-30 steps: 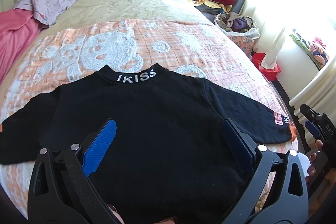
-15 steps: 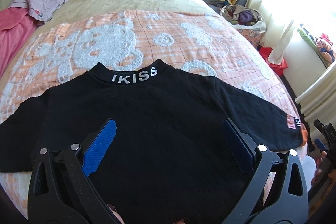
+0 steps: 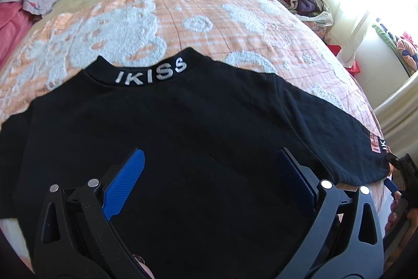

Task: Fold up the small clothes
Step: 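Move the right tool to the orange cuff of the nearest sleeve, then close the right tool on the orange sleeve cuff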

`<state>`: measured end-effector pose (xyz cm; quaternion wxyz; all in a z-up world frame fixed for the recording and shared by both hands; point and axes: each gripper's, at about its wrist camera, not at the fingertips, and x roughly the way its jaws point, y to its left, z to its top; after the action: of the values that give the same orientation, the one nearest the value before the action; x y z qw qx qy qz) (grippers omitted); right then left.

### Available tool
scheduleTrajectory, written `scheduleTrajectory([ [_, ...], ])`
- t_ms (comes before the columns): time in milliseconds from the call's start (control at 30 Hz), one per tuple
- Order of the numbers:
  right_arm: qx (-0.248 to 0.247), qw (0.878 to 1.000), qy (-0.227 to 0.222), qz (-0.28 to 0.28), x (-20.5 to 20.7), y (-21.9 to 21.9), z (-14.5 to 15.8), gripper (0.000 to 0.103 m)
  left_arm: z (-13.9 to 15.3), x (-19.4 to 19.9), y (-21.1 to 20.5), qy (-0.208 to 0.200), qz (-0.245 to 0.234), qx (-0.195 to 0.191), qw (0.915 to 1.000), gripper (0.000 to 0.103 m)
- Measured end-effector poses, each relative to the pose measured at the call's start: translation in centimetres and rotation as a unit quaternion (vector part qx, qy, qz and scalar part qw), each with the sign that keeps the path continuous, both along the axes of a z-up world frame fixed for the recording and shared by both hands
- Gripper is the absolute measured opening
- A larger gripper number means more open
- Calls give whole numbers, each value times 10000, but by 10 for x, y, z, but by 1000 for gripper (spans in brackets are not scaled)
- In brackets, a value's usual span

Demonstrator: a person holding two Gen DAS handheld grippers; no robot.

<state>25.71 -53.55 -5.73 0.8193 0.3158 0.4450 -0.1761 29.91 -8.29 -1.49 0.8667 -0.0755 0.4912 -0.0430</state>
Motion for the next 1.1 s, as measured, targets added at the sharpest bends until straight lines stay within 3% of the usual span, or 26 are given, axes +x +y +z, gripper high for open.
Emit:
scheduleTrajectory([
  [200, 129, 9998, 142, 79, 30, -2, -3, 91, -6, 0, 1, 9, -41, -18, 10000, 95],
  [300, 187, 9998, 100, 42, 36, -8, 1, 68, -4, -1, 3, -41, -54, -44, 10000, 95],
  [367, 278, 9996, -44, 63, 35, -9, 1, 46, -4, -2, 5, -55, -50, -72, 9999, 95],
  [467, 537, 9977, -404, 104, 28, -5, 0, 23, -3, -4, 6, -64, -62, -92, 9999, 95],
  [500, 600, 9967, -515, 163, 26, -3, 3, 21, -2, -4, 7, -69, -65, -98, 9999, 95],
  [767, 685, 9797, -1525, 1105, 20, 45, 54, 18, 13, -11, 14, -290, -62, -303, 9991, 95],
  [1100, 400, 9560, -1925, 2179, 17, 125, 104, 18, 29, -21, 36, -403, -7, -540, 9977, 95],
])
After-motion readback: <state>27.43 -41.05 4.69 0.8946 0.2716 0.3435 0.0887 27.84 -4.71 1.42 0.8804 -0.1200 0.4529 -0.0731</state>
